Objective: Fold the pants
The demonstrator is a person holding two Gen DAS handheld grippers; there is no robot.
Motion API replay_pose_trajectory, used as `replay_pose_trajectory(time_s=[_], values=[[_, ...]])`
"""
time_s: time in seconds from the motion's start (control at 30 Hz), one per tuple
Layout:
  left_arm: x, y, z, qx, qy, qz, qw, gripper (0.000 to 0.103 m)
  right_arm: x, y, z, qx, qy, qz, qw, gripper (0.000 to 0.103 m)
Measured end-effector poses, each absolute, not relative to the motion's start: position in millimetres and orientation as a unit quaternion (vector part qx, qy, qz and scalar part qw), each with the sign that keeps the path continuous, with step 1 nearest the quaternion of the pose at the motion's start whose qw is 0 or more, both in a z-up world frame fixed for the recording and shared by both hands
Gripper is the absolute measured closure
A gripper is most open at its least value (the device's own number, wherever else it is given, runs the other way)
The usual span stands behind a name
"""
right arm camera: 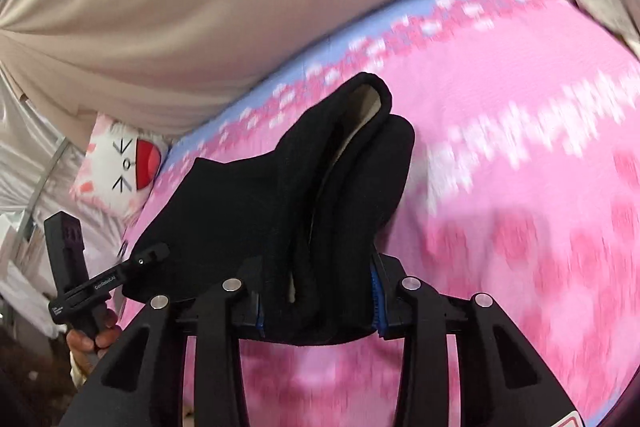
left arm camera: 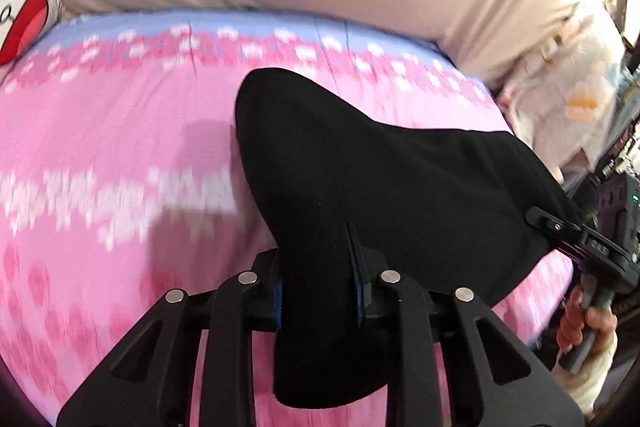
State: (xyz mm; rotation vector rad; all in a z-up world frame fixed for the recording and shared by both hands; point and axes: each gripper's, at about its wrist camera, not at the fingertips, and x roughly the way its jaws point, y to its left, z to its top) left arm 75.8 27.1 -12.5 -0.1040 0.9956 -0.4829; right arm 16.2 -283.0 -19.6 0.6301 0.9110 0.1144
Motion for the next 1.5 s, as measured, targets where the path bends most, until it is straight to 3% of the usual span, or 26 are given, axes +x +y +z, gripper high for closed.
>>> replay_pose_trajectory(time_s=[0.03, 0.1, 0.17, 0.27, 0.37, 0.4, 0.5, 0.63, 0.8, 0.97, 1.07, 1.1, 1.17, 1.23, 1.27, 1.3, 1.37, 1.4, 1.5], values=[[68, 27, -21, -0.049, 0.482, -0.224, 0.846, 0.077, 9, -281, -35, 0.298, 0.452, 0.049, 0.839, 0.059], [60, 28, -46, -0.034, 0.503, -0.195, 0.841, 0.059, -2, -282, -65, 0.293, 0.479, 0.017, 0.827, 0.042], [53, 35, -54, -0.039, 0.497, -0.17, 0.85, 0.053, -19, -296, -53, 0.335, 0.444, 0.001, 0.831, 0.043], [43, 46, -14, -0.035, 0.447, -0.147, 0.882, 0.052, -36, -304, 0, 0.301, 0.365, -0.031, 0.881, 0.044], [36, 46, 32, -0.029, 0.361, -0.136, 0.922, 0.025, -17, -276, 48, 0.212, 0.348, -0.002, 0.913, 0.086], [36, 40, 41, -0.026, 0.343, -0.141, 0.928, 0.021, -3, -259, 53, 0.198, 0.353, 0.028, 0.914, 0.092], [52, 11, 38, -0.003, 0.345, -0.143, 0.928, 0.02, 50, -197, 43, 0.133, 0.4, 0.097, 0.902, 0.097], [89, -8, -23, 0.037, 0.417, -0.077, 0.905, 0.021, 109, -146, -4, 0.078, 0.474, 0.136, 0.867, 0.097], [111, 7, -61, 0.031, 0.443, -0.032, 0.895, 0.015, 165, -177, -36, 0.108, 0.486, 0.068, 0.865, 0.101], [116, 8, -59, 0.033, 0.445, -0.029, 0.894, 0.011, 125, -186, -10, 0.166, 0.452, 0.111, 0.869, 0.094], [111, 9, -60, 0.029, 0.443, -0.029, 0.896, 0.011, 122, -178, -15, 0.09, 0.459, 0.063, 0.882, 0.098], [111, 9, -58, 0.03, 0.441, -0.027, 0.897, 0.011, 121, -197, -26, 0.101, 0.475, 0.019, 0.874, 0.103], [107, 7, -50, 0.029, 0.436, -0.035, 0.899, 0.013, 99, -233, -17, 0.17, 0.45, 0.002, 0.877, 0.103], [100, 8, -36, 0.028, 0.426, -0.046, 0.903, 0.013, 75, -248, 4, 0.174, 0.416, -0.014, 0.892, 0.099], [97, 7, -30, 0.028, 0.417, -0.048, 0.907, 0.012, 67, -252, 12, 0.167, 0.406, -0.021, 0.898, 0.09], [95, 5, -22, 0.033, 0.409, -0.046, 0.911, 0.011, 63, -254, 14, 0.158, 0.412, -0.022, 0.897, 0.09], [98, -4, -15, 0.04, 0.4, -0.051, 0.914, 0.011, 69, -258, 2, 0.145, 0.433, -0.021, 0.889, 0.091], [102, -10, -13, 0.045, 0.398, -0.05, 0.915, 0.011, 75, -264, -14, 0.125, 0.453, -0.052, 0.881, 0.097], [114, -22, -13, 0.063, 0.398, -0.045, 0.914, 0.011, 68, -267, -17, 0.166, 0.445, -0.06, 0.878, 0.095]])
